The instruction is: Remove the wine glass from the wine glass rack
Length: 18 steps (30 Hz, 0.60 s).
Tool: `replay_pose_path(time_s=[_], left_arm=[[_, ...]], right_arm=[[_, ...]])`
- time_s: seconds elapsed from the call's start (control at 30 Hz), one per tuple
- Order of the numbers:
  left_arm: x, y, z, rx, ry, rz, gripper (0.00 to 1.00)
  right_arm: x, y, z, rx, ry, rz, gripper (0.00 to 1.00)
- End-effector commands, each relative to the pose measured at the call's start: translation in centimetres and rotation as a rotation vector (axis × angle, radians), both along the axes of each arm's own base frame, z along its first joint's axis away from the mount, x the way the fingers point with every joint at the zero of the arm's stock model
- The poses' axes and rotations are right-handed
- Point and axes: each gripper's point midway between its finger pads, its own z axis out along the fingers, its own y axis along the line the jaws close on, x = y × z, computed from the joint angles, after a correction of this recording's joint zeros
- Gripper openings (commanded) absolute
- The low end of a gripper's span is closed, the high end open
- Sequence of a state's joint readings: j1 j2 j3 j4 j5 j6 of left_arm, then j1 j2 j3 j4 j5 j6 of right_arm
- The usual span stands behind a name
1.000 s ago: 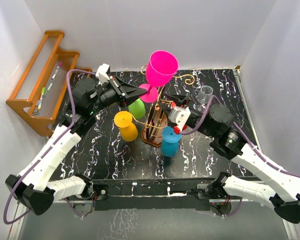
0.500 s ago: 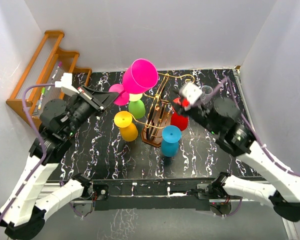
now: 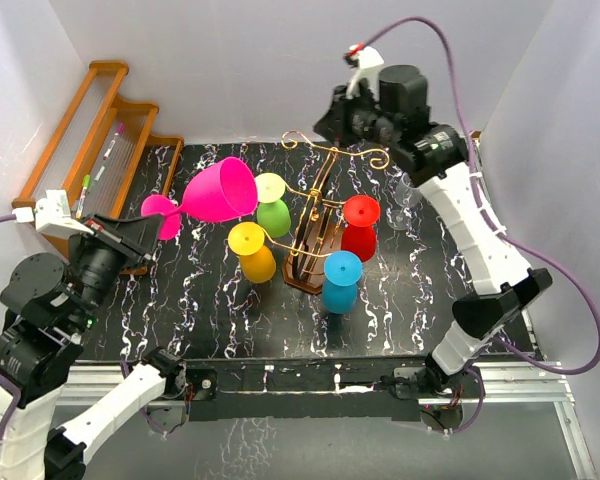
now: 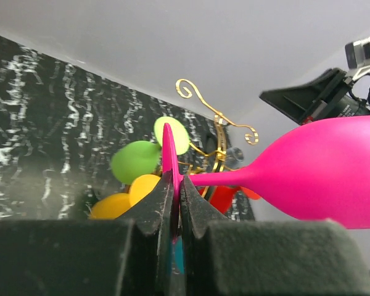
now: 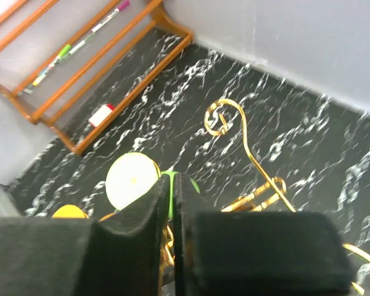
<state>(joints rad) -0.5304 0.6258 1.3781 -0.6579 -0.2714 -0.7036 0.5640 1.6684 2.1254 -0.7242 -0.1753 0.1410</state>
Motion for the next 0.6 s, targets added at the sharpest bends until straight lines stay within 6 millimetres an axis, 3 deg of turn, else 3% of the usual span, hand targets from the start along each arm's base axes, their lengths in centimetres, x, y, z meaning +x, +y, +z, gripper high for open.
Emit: replay_pose_path(time_s=[0.0, 0.07, 0.2, 0.37, 0.57], left_arm=[[-0.5, 2.0, -1.2, 0.153, 0.015, 0.054, 0.00], [-0.2, 1.1, -1.7, 0.184, 0.025, 0.012, 0.00], [1.1, -1.7, -2.7, 0.234, 0.041, -0.105, 0.00], [2.8, -4.5, -2.6, 0.235, 0.010, -0.194, 0.00], [4.2, -6.6, -1.7, 0.229, -0.015, -0.257, 0.00]], right_arm=[[-6.9, -0.6, 3.8, 0.261, 0.099, 0.297, 0.14], [-9.0, -0.8, 3.6, 0.279, 0.098, 0.356, 0.28], [-12.3, -1.9, 3.9, 0.278, 0.084, 0.394, 0.42], [-13.8, -2.5, 3.4, 0.268, 0.099, 0.399, 0.45], [-14.1, -2.6, 2.8, 0.267, 0.109, 0.403, 0.45]])
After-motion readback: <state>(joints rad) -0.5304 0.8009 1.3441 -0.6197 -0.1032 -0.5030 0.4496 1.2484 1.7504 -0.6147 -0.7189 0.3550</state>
